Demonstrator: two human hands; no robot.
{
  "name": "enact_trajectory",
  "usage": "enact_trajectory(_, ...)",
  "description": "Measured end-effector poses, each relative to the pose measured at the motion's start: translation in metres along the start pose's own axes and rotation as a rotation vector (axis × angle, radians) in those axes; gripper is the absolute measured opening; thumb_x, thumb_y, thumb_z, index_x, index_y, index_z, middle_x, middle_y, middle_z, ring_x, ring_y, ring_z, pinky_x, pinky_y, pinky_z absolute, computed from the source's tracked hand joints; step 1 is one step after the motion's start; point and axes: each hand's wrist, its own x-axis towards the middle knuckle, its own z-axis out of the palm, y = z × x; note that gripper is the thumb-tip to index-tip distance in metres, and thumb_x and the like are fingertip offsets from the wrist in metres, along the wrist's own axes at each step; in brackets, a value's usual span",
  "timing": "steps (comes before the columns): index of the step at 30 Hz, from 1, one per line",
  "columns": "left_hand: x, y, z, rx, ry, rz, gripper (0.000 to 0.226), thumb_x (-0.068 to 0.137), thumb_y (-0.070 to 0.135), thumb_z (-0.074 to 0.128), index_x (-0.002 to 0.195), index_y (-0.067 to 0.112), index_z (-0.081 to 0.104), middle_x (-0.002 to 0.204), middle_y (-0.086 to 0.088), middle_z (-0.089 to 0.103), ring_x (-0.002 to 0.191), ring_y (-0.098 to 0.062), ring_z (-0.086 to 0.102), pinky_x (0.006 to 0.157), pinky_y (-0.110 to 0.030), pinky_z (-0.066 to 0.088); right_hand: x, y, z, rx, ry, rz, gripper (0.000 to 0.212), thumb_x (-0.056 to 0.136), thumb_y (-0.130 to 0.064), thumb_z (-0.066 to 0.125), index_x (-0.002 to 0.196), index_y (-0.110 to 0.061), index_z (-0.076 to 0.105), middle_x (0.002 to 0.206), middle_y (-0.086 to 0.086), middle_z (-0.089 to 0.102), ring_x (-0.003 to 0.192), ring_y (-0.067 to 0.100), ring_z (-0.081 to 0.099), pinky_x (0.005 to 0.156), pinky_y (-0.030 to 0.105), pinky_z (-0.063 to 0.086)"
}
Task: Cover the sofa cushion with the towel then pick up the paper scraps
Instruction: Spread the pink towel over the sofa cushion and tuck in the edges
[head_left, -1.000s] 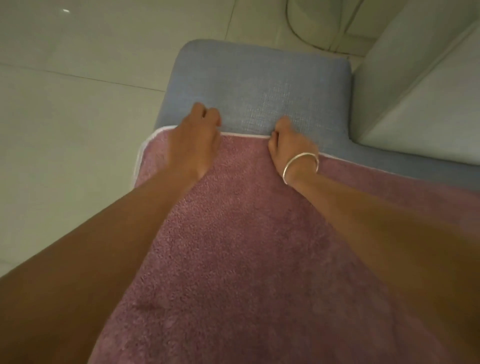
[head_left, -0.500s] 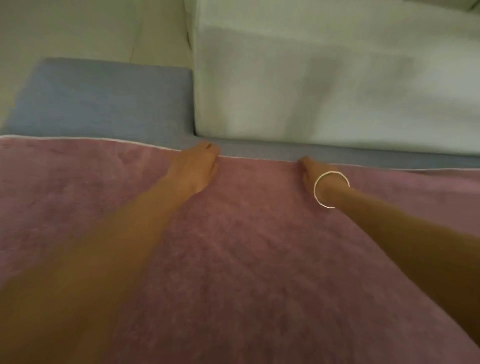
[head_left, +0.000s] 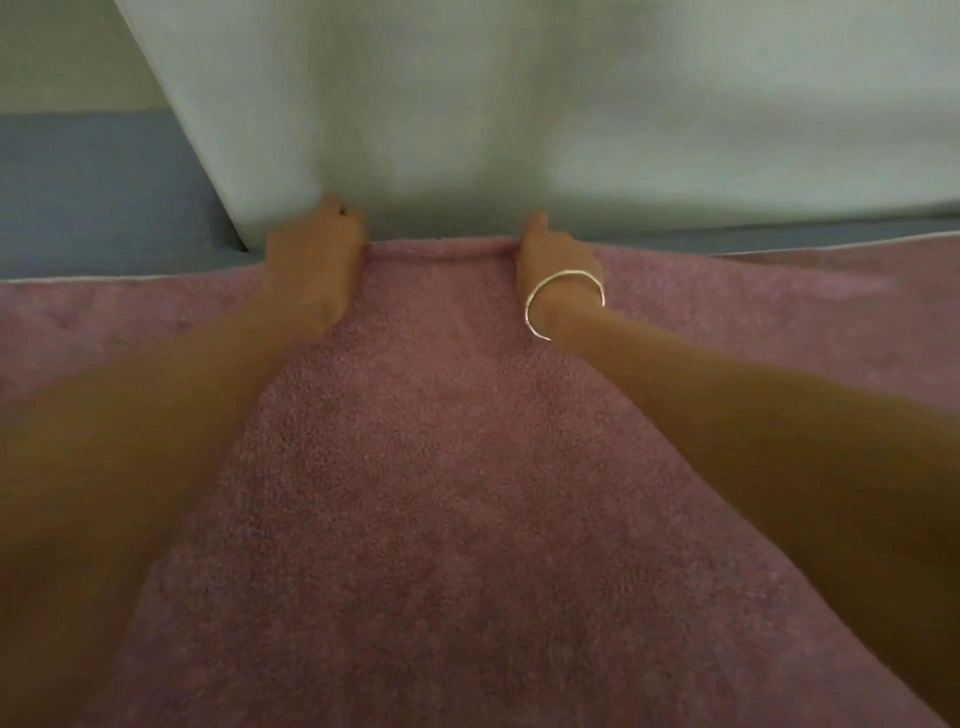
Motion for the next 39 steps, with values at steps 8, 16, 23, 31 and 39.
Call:
enact_trajectory(8,0.015,0.0,0.003,0.031,0.055,-0.091,0.023,0.089,-0.007,0.041,0.11,-0.003,0.047,0.113,-0.029,0.045,0.089,-0.05,0.054,0.07,-0.05,0.04,0.023,0.005,0.01,0.057,-0.097,-0.075,0.033,0.094,0.0,0.033,0.126,0.0,0.036,0.119,0.027,0.059,0.107,0.041,0.057,0.087,0.042,0.045)
enact_trajectory(16,0.026,0.042,0.027,-0.098,-0.147,0.087,0.029,0.092,0.015,0.047,0.12,0.004,0.048,0.122,-0.023,0.046,0.104,-0.042,0.054,0.08,-0.047,0.045,0.058,0.069,-0.006,0.014,-0.323,-0.093,0.037,0.089,-0.003,0.051,0.126,-0.002,0.051,0.127,0.021,0.057,0.116,0.034,0.056,0.088,0.031,0.045)
enact_trajectory(23,0.053,0.107,0.036,-0.158,-0.232,0.17,0.023,0.092,0.019,0.049,0.109,0.006,0.057,0.118,-0.02,0.055,0.11,-0.036,0.052,0.087,-0.04,0.042,0.056,0.123,-0.01,-0.231,-0.169,0.038,0.035,0.097,-0.005,0.027,0.127,-0.002,0.045,0.132,0.02,0.053,0.12,0.037,0.052,0.096,0.041,0.042)
enact_trajectory(31,0.048,0.132,0.044,-0.111,-0.093,0.02,0.025,0.092,0.001,0.039,0.115,0.002,0.048,0.118,-0.024,0.047,0.096,-0.045,0.056,0.075,-0.049,0.045,0.064,0.142,-0.003,-0.019,-0.157,0.006,0.029,0.097,-0.011,0.033,0.123,-0.002,0.041,0.121,0.027,0.057,0.111,0.041,0.055,0.088,0.04,0.044)
enact_trajectory(39,0.07,0.185,0.05,-0.189,-0.244,0.197,0.028,0.094,0.017,0.043,0.12,0.008,0.052,0.124,-0.016,0.049,0.113,-0.033,0.051,0.088,-0.041,0.044,0.07,0.215,-0.023,-0.181,-0.186,0.184,0.033,0.096,-0.008,0.03,0.125,-0.004,0.046,0.129,0.023,0.054,0.118,0.038,0.053,0.094,0.038,0.043)
